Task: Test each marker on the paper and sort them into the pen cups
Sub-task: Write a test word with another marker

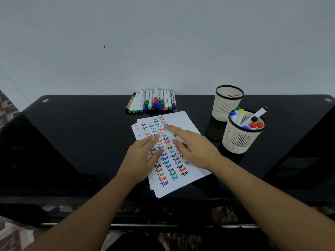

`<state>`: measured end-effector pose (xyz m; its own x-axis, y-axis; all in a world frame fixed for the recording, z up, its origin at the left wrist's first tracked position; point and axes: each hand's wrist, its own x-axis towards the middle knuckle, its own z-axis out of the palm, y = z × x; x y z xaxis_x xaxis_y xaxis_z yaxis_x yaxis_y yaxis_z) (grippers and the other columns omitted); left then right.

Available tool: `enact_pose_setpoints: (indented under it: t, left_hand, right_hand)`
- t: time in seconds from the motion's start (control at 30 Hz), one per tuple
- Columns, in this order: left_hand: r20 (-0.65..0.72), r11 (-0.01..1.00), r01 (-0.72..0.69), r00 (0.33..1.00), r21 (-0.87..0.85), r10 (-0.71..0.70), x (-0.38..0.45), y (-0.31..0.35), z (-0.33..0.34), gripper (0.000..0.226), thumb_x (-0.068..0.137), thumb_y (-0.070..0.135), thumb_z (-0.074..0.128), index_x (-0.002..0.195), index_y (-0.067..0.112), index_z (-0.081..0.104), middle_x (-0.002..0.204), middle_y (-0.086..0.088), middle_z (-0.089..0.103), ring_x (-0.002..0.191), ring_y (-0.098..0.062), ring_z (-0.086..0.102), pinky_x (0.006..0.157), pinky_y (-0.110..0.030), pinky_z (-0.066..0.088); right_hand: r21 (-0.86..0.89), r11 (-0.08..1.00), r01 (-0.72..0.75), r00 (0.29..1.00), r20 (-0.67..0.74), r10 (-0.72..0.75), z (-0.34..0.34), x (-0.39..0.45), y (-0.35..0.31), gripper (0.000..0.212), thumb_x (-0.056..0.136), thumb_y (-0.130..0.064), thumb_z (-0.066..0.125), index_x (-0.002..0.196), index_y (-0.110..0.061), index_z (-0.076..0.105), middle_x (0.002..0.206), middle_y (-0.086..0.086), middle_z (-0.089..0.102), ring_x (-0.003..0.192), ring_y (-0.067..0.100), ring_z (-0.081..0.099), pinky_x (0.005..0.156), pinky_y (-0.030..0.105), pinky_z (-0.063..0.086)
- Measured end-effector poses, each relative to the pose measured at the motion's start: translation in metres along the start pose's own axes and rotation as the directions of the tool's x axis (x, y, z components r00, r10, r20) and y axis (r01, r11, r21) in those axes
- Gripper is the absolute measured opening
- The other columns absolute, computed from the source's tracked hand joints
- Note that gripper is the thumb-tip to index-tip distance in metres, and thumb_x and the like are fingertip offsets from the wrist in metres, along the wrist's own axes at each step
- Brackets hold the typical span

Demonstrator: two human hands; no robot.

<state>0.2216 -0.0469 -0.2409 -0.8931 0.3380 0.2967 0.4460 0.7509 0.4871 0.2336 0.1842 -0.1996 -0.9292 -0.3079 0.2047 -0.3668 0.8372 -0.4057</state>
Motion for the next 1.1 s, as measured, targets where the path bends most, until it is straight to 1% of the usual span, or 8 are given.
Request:
enact_pose_setpoints:
  t: [0.13, 0.43, 0.53, 0.63, 0.73, 0.83, 0.93, 1.1]
  left_hand:
    - [0.019, 0.999, 0.029, 0.999, 0.033, -0.03, 0.001, -0.001, 0.002, 0.061, 0.099, 0.058, 0.045, 0.152, 0.029, 0.045, 0.156, 0.002, 0.046, 0.143, -0.014, 0.036, 0.118, -0.039, 0.033]
    - [0.019, 0.997, 0.023, 1.0, 0.067, -0.024, 0.002, -0.001, 0.003, 0.056, 0.097, 0.058, 0.053, 0.138, 0.021, 0.063, 0.146, 0.0, 0.056, 0.136, -0.016, 0.046, 0.114, -0.036, 0.036]
    - [0.024, 0.997, 0.022, 0.999, 0.071, -0.024, 0.003, -0.002, 0.003, 0.053, 0.097, 0.057, 0.054, 0.135, 0.022, 0.066, 0.145, 0.0, 0.057, 0.135, -0.016, 0.047, 0.113, -0.037, 0.037]
    - [0.018, 0.997, 0.019, 1.0, 0.07, -0.021, 0.003, -0.002, 0.004, 0.052, 0.097, 0.056, 0.055, 0.134, 0.022, 0.067, 0.144, 0.0, 0.058, 0.134, -0.016, 0.047, 0.113, -0.039, 0.039]
    - [0.01, 0.997, 0.022, 1.0, 0.076, -0.023, 0.003, -0.003, 0.004, 0.052, 0.097, 0.057, 0.055, 0.133, 0.023, 0.067, 0.143, 0.002, 0.058, 0.134, -0.014, 0.047, 0.113, -0.038, 0.039]
    - [0.006, 0.997, 0.019, 1.0, 0.079, -0.02, 0.003, -0.003, 0.004, 0.055, 0.096, 0.062, 0.052, 0.133, 0.023, 0.067, 0.143, 0.002, 0.058, 0.133, -0.014, 0.047, 0.113, -0.039, 0.039]
    - [0.033, 0.995, 0.023, 0.999, 0.098, -0.027, 0.003, -0.003, 0.004, 0.068, 0.091, 0.073, 0.044, 0.136, 0.026, 0.065, 0.145, 0.003, 0.055, 0.135, -0.014, 0.044, 0.114, -0.04, 0.037]
    - [0.07, 0.99, 0.048, 0.996, 0.136, -0.058, 0.003, -0.004, 0.005, 0.082, 0.083, 0.084, 0.036, 0.142, 0.031, 0.057, 0.153, 0.006, 0.047, 0.142, -0.013, 0.035, 0.118, -0.039, 0.027]
  right_hand:
    - [0.018, 0.999, -0.035, 0.998, -0.043, 0.035, 0.006, -0.002, 0.003, 0.044, 0.112, -0.043, 0.034, 0.153, -0.051, 0.021, 0.136, 0.001, 0.062, 0.109, 0.019, 0.064, 0.088, 0.046, 0.057]
    - [0.078, 0.991, -0.104, 0.983, -0.141, 0.115, 0.004, -0.003, -0.004, 0.036, 0.112, -0.035, 0.038, 0.147, -0.027, 0.04, 0.15, -0.004, 0.053, 0.109, 0.013, 0.062, 0.086, 0.038, 0.056]
    - [0.129, 0.984, -0.127, 0.977, -0.153, 0.146, 0.004, -0.002, -0.004, 0.031, 0.112, -0.035, 0.04, 0.142, -0.026, 0.041, 0.139, -0.004, 0.058, 0.097, 0.007, 0.061, 0.076, 0.031, 0.052]
    - [0.213, 0.968, -0.129, 0.968, -0.185, 0.17, 0.005, -0.002, -0.004, 0.023, 0.111, -0.034, 0.041, 0.132, -0.032, 0.032, 0.113, -0.003, 0.063, 0.08, 0.013, 0.066, 0.069, 0.045, 0.058]
    - [0.261, 0.961, -0.086, 0.974, -0.181, 0.137, 0.002, -0.004, -0.007, 0.038, 0.111, -0.03, 0.041, 0.142, -0.041, 0.021, 0.1, -0.005, 0.061, 0.065, 0.02, 0.061, 0.061, 0.05, 0.053]
    - [0.301, 0.95, -0.084, 0.982, -0.136, 0.13, -0.003, -0.001, -0.008, 0.055, 0.112, -0.031, 0.036, 0.156, -0.055, 0.013, 0.114, -0.001, 0.065, 0.076, 0.021, 0.063, 0.064, 0.046, 0.056]
    - [0.232, 0.968, -0.096, 0.984, -0.125, 0.128, -0.005, 0.002, -0.007, 0.049, 0.111, -0.033, 0.037, 0.156, -0.05, 0.027, 0.119, -0.002, 0.063, 0.095, 0.012, 0.062, 0.079, 0.036, 0.053]
    - [0.229, 0.969, -0.089, 0.983, -0.136, 0.122, -0.007, -0.002, -0.009, 0.039, 0.106, -0.028, 0.047, 0.14, -0.043, 0.038, 0.071, -0.007, 0.054, 0.057, 0.006, 0.051, 0.051, 0.026, 0.037]
